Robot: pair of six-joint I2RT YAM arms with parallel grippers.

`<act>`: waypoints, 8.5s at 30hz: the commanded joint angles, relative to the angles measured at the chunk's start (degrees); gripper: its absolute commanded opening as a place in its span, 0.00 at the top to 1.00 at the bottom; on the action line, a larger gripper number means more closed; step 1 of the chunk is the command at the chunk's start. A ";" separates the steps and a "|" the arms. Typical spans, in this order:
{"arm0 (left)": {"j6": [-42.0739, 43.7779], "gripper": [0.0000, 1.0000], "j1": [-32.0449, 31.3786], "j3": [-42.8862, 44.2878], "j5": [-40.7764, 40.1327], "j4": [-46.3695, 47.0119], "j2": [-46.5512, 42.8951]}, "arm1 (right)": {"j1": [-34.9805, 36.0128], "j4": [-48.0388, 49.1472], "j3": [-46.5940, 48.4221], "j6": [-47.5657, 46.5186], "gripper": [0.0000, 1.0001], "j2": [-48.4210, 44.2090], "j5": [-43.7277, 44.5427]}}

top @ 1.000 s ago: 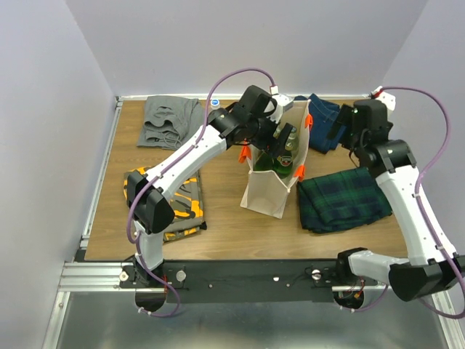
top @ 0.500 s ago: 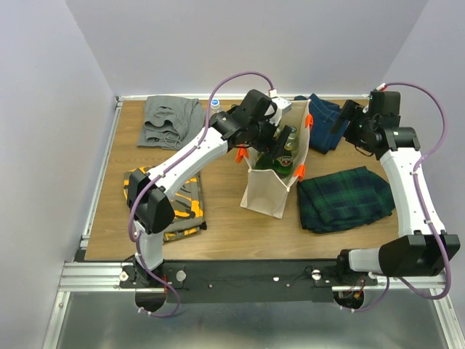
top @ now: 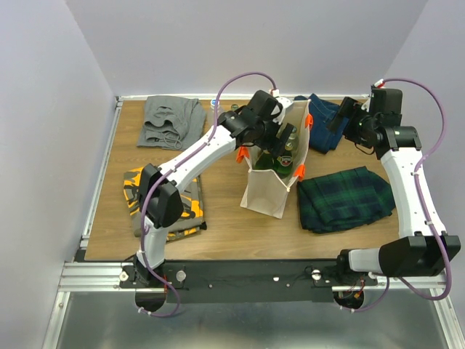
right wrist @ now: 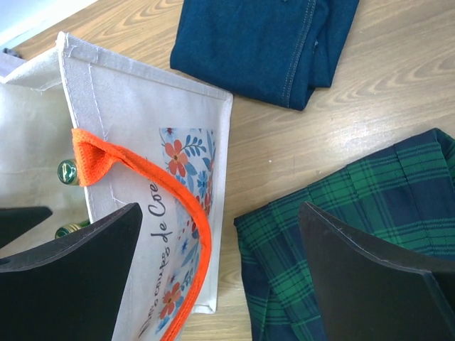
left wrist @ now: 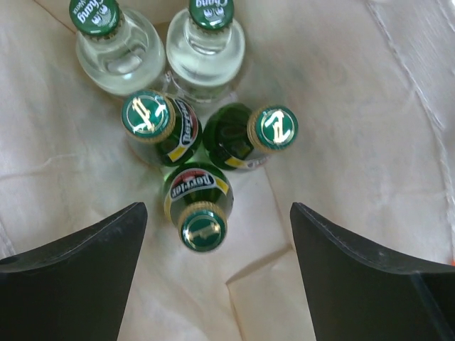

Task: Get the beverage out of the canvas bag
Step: Take out the drink from the canvas bag, then place the drink at the center of the board.

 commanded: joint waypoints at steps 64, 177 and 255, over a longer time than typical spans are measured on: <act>-1.34 0.35 -0.29 5.71 -5.30 -7.64 4.92 | -0.03 1.55 -2.27 -2.70 0.00 -0.88 1.67; 1.21 1.00 -0.29 25.66 1.12 -13.17 -3.52 | -0.12 -0.03 -0.16 -1.30 0.00 -2.73 -0.88; 3.06 1.00 0.33 23.12 -16.37 -1.05 -17.84 | -0.03 0.94 -1.13 -0.59 0.00 -0.62 -3.34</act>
